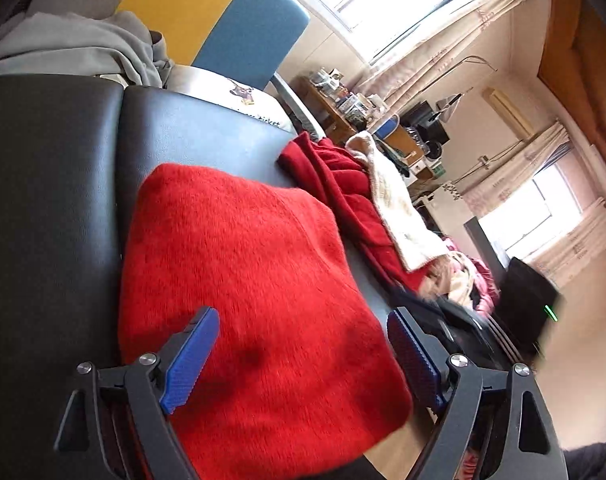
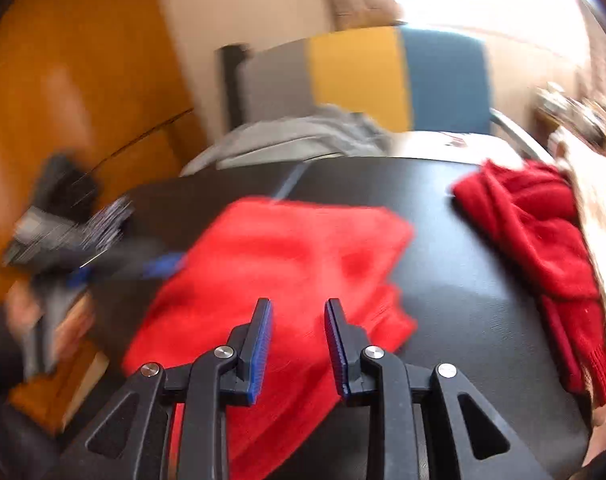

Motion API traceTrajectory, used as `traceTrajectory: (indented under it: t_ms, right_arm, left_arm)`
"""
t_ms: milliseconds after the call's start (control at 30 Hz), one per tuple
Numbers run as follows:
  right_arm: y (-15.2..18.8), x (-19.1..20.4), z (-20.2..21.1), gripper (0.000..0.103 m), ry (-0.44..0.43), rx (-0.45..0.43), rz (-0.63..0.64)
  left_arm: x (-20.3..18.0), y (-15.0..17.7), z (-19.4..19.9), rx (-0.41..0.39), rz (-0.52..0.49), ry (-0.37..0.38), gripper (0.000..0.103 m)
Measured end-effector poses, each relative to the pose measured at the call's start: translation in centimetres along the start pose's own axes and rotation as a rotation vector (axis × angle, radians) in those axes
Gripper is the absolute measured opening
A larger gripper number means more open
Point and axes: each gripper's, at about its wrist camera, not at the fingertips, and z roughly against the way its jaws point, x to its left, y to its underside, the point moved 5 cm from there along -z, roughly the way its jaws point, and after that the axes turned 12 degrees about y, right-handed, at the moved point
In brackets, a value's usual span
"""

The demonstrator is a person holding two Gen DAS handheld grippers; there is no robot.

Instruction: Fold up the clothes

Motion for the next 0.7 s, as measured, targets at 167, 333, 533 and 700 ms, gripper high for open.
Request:
traceTrajectory:
  t_ms: [167, 333, 533, 700]
  right_arm:
    - [5.9, 3.0, -2.3, 0.026, 0.015, 0.202, 0.126]
    - [12.1, 1.5, -4.4, 0.021, 0.077, 0.300, 0.065]
    - [12.2, 1.7, -4.8, 0.022, 0.112, 0.321, 0.086]
    - [9.4, 0.1, -2.3, 0.022, 0.138, 0.317, 0.075]
  left_arm:
    - [1.1, 0.6, -1.9, 0.034, -0.026, -0.046, 0.089]
    - [1.5, 3.3, -2.3, 0.034, -0.071, -0.078, 0.089]
    - [0.5, 2.6, -2.0, 0.018, -0.086, -0.116, 0.089]
    - [-0.4, 0.5, 1.1, -0.064, -0.101, -0.111, 0.089]
